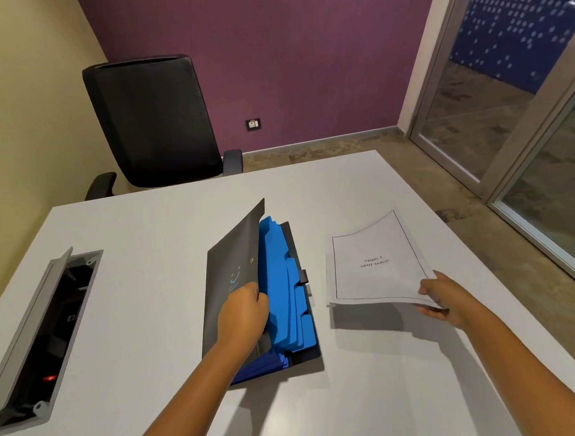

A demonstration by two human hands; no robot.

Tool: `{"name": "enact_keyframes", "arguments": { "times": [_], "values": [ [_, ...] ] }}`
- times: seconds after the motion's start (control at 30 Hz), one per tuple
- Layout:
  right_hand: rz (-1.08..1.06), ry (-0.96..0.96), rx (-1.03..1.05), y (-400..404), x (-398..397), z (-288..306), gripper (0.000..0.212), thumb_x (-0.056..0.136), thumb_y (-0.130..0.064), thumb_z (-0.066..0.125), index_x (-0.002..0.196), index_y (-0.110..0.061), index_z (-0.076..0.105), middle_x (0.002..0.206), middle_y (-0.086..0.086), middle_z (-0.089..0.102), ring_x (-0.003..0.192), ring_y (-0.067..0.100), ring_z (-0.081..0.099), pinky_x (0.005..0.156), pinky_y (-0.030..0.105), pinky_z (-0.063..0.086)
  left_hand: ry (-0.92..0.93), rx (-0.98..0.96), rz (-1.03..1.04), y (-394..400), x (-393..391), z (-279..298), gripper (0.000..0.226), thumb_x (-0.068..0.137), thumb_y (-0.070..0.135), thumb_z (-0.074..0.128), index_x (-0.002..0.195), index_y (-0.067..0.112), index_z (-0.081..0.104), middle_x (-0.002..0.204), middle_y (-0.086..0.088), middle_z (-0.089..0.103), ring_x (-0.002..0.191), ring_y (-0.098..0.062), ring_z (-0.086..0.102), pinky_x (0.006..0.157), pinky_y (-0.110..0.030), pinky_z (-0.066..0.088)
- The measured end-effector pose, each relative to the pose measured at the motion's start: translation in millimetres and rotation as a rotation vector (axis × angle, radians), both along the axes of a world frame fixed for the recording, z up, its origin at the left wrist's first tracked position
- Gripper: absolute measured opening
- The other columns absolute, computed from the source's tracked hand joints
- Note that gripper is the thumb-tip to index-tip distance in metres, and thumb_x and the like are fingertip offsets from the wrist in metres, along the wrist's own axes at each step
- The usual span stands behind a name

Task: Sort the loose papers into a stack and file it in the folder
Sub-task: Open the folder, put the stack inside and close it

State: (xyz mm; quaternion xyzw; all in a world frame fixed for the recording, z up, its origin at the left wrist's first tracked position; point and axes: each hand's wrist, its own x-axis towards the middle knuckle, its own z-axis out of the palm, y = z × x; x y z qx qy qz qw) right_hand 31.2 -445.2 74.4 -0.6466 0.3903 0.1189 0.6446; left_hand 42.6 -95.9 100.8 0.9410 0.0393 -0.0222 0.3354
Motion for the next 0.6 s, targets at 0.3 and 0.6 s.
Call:
{"name": "enact_keyframes", "arguments": {
  "times": [0.3,0.6],
  "values": [
    [0.12,-0.054,0.085,29,-10,29,0.044,0.081,-0.004,0.054,0.121,-0.022,0.051,0.098,0.002,0.064,0.085,0.018,0.059,0.053,0.027,0.053,0.022,-0.038,-0.009,-6,5,5,0.031,0.09,0.008,0.039,0.061,0.012,0.03,0.055,-0.001,0.031,0.052,-0.012,0.029,0.049,-0.026,0.024],
    [0.225,-0.085,0.008,55,-3,49,0.065,0.085,-0.005,0.052,0.143,-0.026,0.03,0.108,-0.005,0.052,0.11,0.018,0.047,0.052,0.029,0.054,0.037,-0.048,-0.002,-3,6,4,0.031,0.09,0.007,0.039,0.061,0.012,0.031,0.056,-0.002,0.033,0.055,-0.015,0.034,0.049,-0.027,0.027]
  ]
}}
